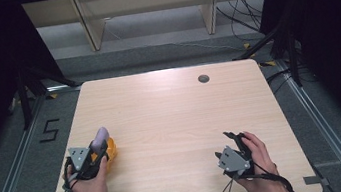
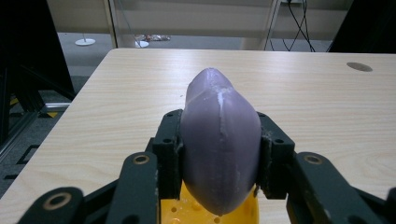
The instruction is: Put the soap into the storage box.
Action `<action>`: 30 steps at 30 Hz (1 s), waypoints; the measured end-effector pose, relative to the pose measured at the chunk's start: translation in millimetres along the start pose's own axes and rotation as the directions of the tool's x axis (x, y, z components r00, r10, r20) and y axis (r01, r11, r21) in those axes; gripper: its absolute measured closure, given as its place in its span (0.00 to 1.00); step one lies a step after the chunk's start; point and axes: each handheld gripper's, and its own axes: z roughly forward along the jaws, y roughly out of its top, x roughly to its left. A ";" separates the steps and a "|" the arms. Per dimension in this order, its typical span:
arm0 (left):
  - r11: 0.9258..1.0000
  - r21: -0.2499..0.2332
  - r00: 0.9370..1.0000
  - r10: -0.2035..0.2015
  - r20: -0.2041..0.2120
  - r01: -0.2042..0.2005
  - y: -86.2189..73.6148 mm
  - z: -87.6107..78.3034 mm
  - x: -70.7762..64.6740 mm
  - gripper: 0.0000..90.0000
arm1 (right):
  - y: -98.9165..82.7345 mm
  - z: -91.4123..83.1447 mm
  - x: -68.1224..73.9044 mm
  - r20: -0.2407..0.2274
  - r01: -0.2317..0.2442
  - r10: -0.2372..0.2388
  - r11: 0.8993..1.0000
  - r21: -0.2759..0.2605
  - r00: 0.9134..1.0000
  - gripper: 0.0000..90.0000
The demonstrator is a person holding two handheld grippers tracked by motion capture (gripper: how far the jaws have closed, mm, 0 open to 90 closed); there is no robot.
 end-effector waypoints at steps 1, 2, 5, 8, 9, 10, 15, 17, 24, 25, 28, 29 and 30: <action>1.000 0.003 1.000 0.002 0.000 -0.002 -0.3 0.1 0.3 0.65 | 0.0 -0.1 0.1 0.000 -0.001 0.001 1.000 0.001 1.000 0.38; 1.000 0.010 1.000 0.001 -0.003 -0.001 -0.9 0.1 0.1 0.65 | 0.1 0.0 0.2 -0.006 -0.001 0.001 1.000 0.001 1.000 0.38; 1.000 0.021 1.000 -0.001 0.000 0.001 -2.6 0.7 -0.3 0.65 | 0.1 -0.1 0.1 -0.003 0.000 0.000 1.000 0.000 1.000 0.38; 1.000 0.029 1.000 -0.006 0.002 0.006 -4.4 2.1 -0.5 0.65 | 0.1 0.6 0.0 -0.015 0.001 -0.001 1.000 0.001 1.000 0.37; 0.999 0.032 1.000 -0.004 0.001 0.004 -4.7 2.5 -0.3 0.65 | 0.1 0.1 0.0 -0.001 0.000 0.000 1.000 0.000 1.000 0.37; 0.999 0.035 1.000 -0.007 0.003 0.007 -4.9 2.9 0.0 0.65 | 0.2 0.0 0.1 -0.002 0.000 0.000 1.000 0.000 1.000 0.38; 0.999 0.052 1.000 -0.003 0.008 0.002 -5.4 4.7 0.5 0.65 | 0.2 0.5 0.1 -0.005 0.003 -0.003 1.000 0.001 1.000 0.37; 0.998 0.058 1.000 -0.003 0.007 0.003 -6.2 5.6 0.3 0.65 | 0.1 0.7 0.2 -0.007 0.003 -0.003 1.000 0.001 1.000 0.37; 0.997 0.080 1.000 -0.001 0.016 0.000 -9.1 7.9 -0.5 0.65 | 0.0 0.7 1.4 -0.010 -0.015 0.015 1.000 0.004 1.000 0.37; 0.997 0.082 1.000 -0.004 0.015 0.003 -9.5 8.3 -0.6 0.65 | 0.1 0.7 1.6 -0.011 -0.017 0.017 1.000 0.003 1.000 0.37; 0.995 0.103 1.000 -0.002 0.006 0.001 -9.6 8.7 -0.9 0.65 | 0.0 1.0 1.6 -0.007 -0.016 0.016 1.000 0.005 1.000 0.37; 0.995 0.100 1.000 -0.001 0.009 0.000 -10.0 9.4 -0.9 0.65 | 0.0 1.1 1.6 -0.007 -0.015 0.015 1.000 0.005 1.000 0.37; 0.994 0.107 1.000 0.000 0.007 -0.001 -10.0 9.3 -1.0 0.65 | 0.0 1.1 1.6 -0.007 -0.015 0.015 1.000 0.005 1.000 0.37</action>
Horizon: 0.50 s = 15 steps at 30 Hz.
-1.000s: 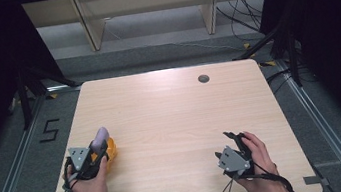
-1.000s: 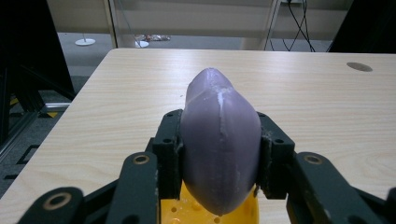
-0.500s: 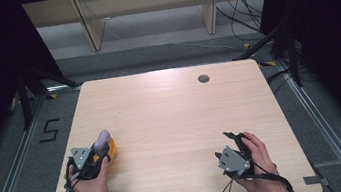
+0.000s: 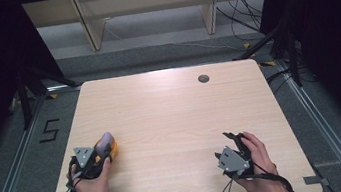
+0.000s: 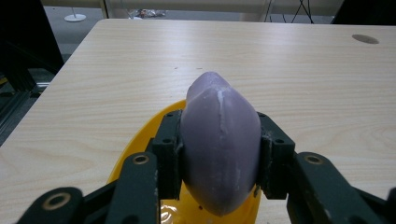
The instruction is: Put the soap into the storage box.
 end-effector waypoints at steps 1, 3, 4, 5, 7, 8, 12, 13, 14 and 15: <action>1.000 0.006 1.000 0.009 0.004 -0.009 0.1 0.4 0.4 0.65 | 0.0 0.1 0.1 -0.001 -0.001 0.001 1.000 -0.001 1.000 0.37; 1.000 0.013 1.000 0.007 0.004 -0.008 -0.6 1.3 -0.3 0.65 | 0.1 0.1 0.1 -0.002 -0.001 0.001 1.000 -0.001 1.000 0.37; 1.000 0.016 1.000 0.008 0.002 -0.008 -1.0 1.6 -0.4 0.65 | 0.1 0.1 0.2 -0.002 -0.001 0.001 1.000 -0.001 1.000 0.37; 1.000 0.016 1.000 0.006 0.001 -0.006 -1.5 2.1 -0.5 0.65 | 0.1 0.0 0.2 -0.002 -0.001 0.001 1.000 -0.001 1.000 0.37; 1.000 0.015 1.000 0.005 -0.003 -0.005 -1.9 2.1 -0.6 0.65 | 0.4 0.2 -0.7 -0.001 0.018 -0.018 1.000 -0.005 1.000 0.37; 1.000 0.019 1.000 0.007 -0.004 -0.007 -1.6 1.9 -0.6 0.65 | 0.1 0.0 0.2 -0.002 -0.002 0.002 1.000 -0.001 1.000 0.37; 0.999 0.031 1.000 0.016 -0.005 -0.016 0.1 2.2 -0.1 0.65 | 0.1 0.2 0.4 -0.003 -0.001 0.001 1.000 -0.001 1.000 0.37; 0.999 0.037 1.000 0.017 -0.004 -0.017 0.7 2.0 0.1 0.65 | 0.1 0.2 0.4 -0.003 -0.001 0.001 1.000 -0.001 1.000 0.37; 0.999 0.041 1.000 0.015 -0.006 -0.014 1.0 1.9 -0.1 0.65 | 0.2 0.2 0.5 -0.004 -0.001 0.001 1.000 0.000 1.000 0.37; 0.999 0.048 1.000 0.018 -0.009 -0.018 1.4 1.8 -0.2 0.65 | 0.2 0.2 0.5 -0.004 -0.001 0.001 1.000 0.000 1.000 0.37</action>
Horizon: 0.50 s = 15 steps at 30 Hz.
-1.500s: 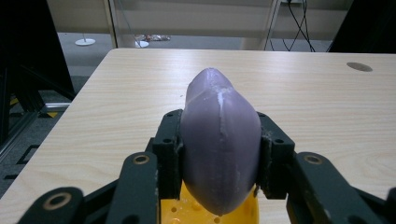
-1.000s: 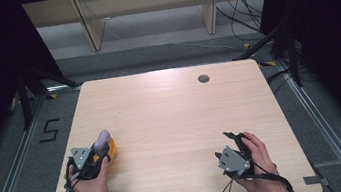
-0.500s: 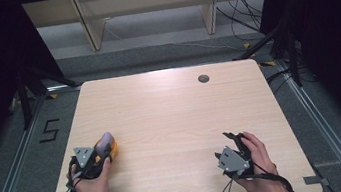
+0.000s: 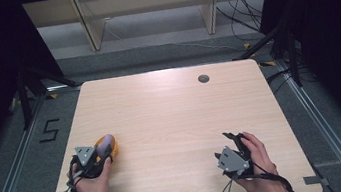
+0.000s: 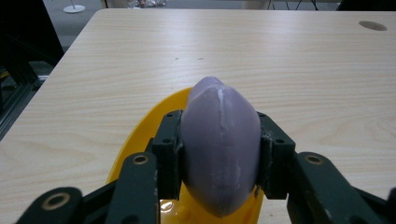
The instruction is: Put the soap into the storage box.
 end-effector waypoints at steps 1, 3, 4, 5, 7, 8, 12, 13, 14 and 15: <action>1.000 0.004 1.000 0.000 -0.001 0.000 0.3 -0.2 -0.2 0.65 | 0.0 -0.1 0.1 -0.001 -0.001 0.001 1.000 -0.001 1.000 0.37; 1.000 0.024 1.000 0.003 -0.005 -0.003 1.4 -1.0 -0.6 0.65 | 0.2 0.1 -0.7 -0.002 0.014 -0.014 1.000 -0.003 1.000 0.37; 0.999 0.031 1.000 0.006 -0.005 -0.006 1.9 -1.3 -0.7 0.65 | 0.2 0.2 -0.8 -0.003 0.015 -0.015 1.000 -0.003 1.000 0.37; 0.999 0.038 1.000 0.007 -0.009 -0.007 2.3 -1.7 -1.1 0.64 | 0.2 0.2 -0.7 -0.003 0.015 -0.015 1.000 -0.003 1.000 0.37; 0.999 0.049 1.000 0.013 -0.008 -0.013 2.6 -1.3 -1.4 0.64 | 0.0 -0.1 0.2 -0.005 0.000 0.000 1.000 -0.001 1.000 0.37; 0.999 0.051 1.000 0.013 -0.008 -0.013 2.6 -1.2 -1.3 0.64 | 0.0 -0.2 0.1 -0.004 0.000 0.000 1.000 -0.001 1.000 0.37; 0.998 0.068 1.000 0.006 -0.009 -0.005 3.4 -1.8 0.3 0.63 | -0.2 -0.2 -0.1 -0.001 0.000 0.000 1.000 0.000 1.000 0.37; 0.998 0.068 1.000 0.003 -0.001 -0.003 4.2 -2.3 1.2 0.63 | -0.3 -0.3 -0.3 -0.002 0.004 -0.004 1.000 0.001 1.000 0.37; 0.998 0.059 1.000 0.000 0.004 0.000 5.1 -2.3 1.3 0.62 | -0.2 -0.3 -0.3 -0.004 0.004 -0.004 1.000 0.001 1.000 0.37; 0.998 0.055 1.000 0.006 0.003 -0.006 5.7 -2.4 1.4 0.60 | -0.2 -0.3 -0.2 -0.006 0.004 -0.004 1.000 0.001 1.000 0.37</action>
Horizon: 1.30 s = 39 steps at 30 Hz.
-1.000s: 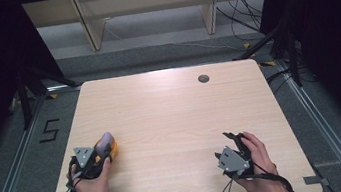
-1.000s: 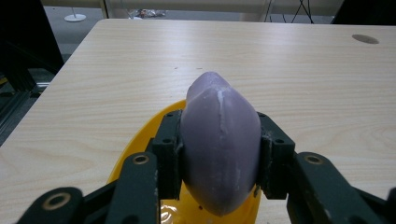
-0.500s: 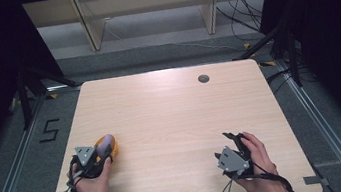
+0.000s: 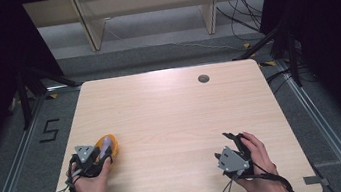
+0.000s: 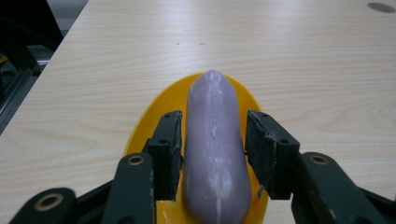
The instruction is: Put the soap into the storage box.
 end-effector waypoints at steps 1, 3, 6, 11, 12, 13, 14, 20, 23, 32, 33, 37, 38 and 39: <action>1.000 -0.004 1.000 -0.005 0.000 0.005 0.5 -0.3 -0.5 0.60 | 0.0 -0.1 0.1 -0.001 0.000 0.000 1.000 0.000 1.000 0.37; 1.000 -0.016 1.000 -0.008 -0.006 0.008 0.8 -1.0 -1.0 0.59 | 0.0 -0.1 0.1 -0.001 0.001 -0.001 1.000 0.000 1.000 0.37; 0.999 -0.042 1.000 -0.005 -0.022 0.004 1.3 -4.0 -1.0 0.56 | -0.1 -0.2 -0.2 0.001 -0.001 0.001 1.000 0.001 1.000 0.37; 0.996 -0.092 1.000 -0.012 -0.028 0.009 5.7 -13.6 -0.5 0.53 | -0.2 0.1 0.1 -0.005 -0.001 0.001 1.000 0.001 1.000 0.37; 0.995 -0.102 1.000 -0.011 -0.024 0.008 6.8 -15.7 -1.0 0.53 | -0.1 0.0 0.1 -0.005 -0.001 0.001 1.000 0.001 1.000 0.37; 0.994 -0.113 1.000 -0.011 -0.015 0.009 8.2 -18.3 -2.0 0.52 | -0.1 0.0 0.1 -0.004 -0.001 0.001 1.000 0.001 1.000 0.37; 0.993 -0.119 1.000 -0.013 -0.010 0.012 9.1 -19.5 -3.0 0.52 | -0.2 0.0 0.1 -0.005 -0.001 0.001 1.000 0.002 1.000 0.37; 0.991 -0.132 0.998 0.006 0.067 0.003 14.3 -27.8 -15.7 0.50 | -0.2 0.0 0.0 -0.005 0.001 -0.001 1.000 0.004 1.000 0.37; 0.990 -0.138 0.991 0.031 0.129 -0.013 15.1 -28.2 -26.0 0.50 | -0.4 0.1 -0.2 -0.006 0.000 0.000 1.000 0.005 1.000 0.37; 0.987 -0.114 0.960 0.139 0.242 -0.115 13.4 -25.0 -61.9 0.48 | -0.7 0.3 -1.2 -0.005 0.015 -0.015 1.000 0.004 1.000 0.37; 0.986 -0.109 0.955 0.152 0.256 -0.127 13.1 -24.2 -65.9 0.48 | -0.8 0.6 -1.5 0.002 0.018 -0.018 1.000 0.006 1.000 0.37; 0.978 -0.088 0.931 0.209 0.298 -0.191 10.6 -21.4 -82.3 0.48 | -0.8 0.4 -1.1 -0.005 0.015 -0.015 1.000 0.006 1.000 0.37; 0.976 -0.086 0.925 0.218 0.310 -0.201 9.8 -20.5 -86.5 0.47 | -0.7 0.6 -0.9 -0.003 0.011 -0.011 1.000 0.005 1.000 0.37; 0.973 -0.082 0.919 0.229 0.321 -0.214 8.9 -19.8 -91.5 0.47 | -0.8 0.5 -0.8 -0.004 0.010 -0.010 1.000 0.006 1.000 0.37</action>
